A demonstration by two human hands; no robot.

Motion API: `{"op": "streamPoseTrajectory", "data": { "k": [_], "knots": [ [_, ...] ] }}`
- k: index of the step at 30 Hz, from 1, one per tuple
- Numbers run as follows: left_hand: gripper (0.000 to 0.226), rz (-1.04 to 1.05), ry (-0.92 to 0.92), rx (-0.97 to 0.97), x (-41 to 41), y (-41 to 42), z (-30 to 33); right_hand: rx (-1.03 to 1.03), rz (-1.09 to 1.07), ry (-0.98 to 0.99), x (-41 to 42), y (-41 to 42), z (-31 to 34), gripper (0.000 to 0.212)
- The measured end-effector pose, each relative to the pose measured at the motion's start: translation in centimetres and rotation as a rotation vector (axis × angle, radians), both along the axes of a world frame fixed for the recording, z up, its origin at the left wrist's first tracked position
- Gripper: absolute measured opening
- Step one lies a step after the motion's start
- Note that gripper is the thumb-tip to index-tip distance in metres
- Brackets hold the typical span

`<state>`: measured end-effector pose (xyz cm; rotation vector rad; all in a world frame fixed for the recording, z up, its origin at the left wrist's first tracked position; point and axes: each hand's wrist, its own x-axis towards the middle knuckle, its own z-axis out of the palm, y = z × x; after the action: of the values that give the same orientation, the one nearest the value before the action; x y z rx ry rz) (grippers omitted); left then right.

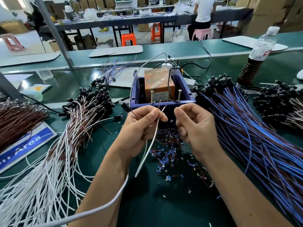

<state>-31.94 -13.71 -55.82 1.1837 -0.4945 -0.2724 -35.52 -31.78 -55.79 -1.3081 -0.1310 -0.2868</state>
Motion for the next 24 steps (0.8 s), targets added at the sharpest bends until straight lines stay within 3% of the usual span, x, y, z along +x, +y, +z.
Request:
{"op": "streamPoseTrajectory", "data": {
  "k": [4,10,13,18,21,24],
  "knots": [
    [0.016,0.307,-0.285,0.202,0.0,-1.1,-0.7,-0.01,0.156,0.047,-0.5,1.0,-0.1,0.035],
    [0.013,0.435,-0.316,0.145,-0.5,-2.3,-0.4,-0.171,0.102,0.0,-0.5,1.0,-0.1,0.034],
    [0.012,0.411,-0.341,0.098,-0.8,-2.7,0.1,-0.175,0.121,-0.045,-0.4,1.2,-0.5,0.025],
    [0.011,0.403,-0.373,0.084,-0.6,-2.4,0.2,-0.045,0.016,-0.091,-0.2,1.2,-0.5,0.011],
    [0.01,0.497,-0.436,0.147,-0.7,-2.4,0.1,-0.116,-0.106,-0.126,0.0,0.9,-0.4,0.009],
    [0.011,0.632,-0.615,0.264,-1.0,-2.6,0.1,-0.158,-0.223,-0.176,-0.2,0.5,-0.4,0.009]
  ]
}}
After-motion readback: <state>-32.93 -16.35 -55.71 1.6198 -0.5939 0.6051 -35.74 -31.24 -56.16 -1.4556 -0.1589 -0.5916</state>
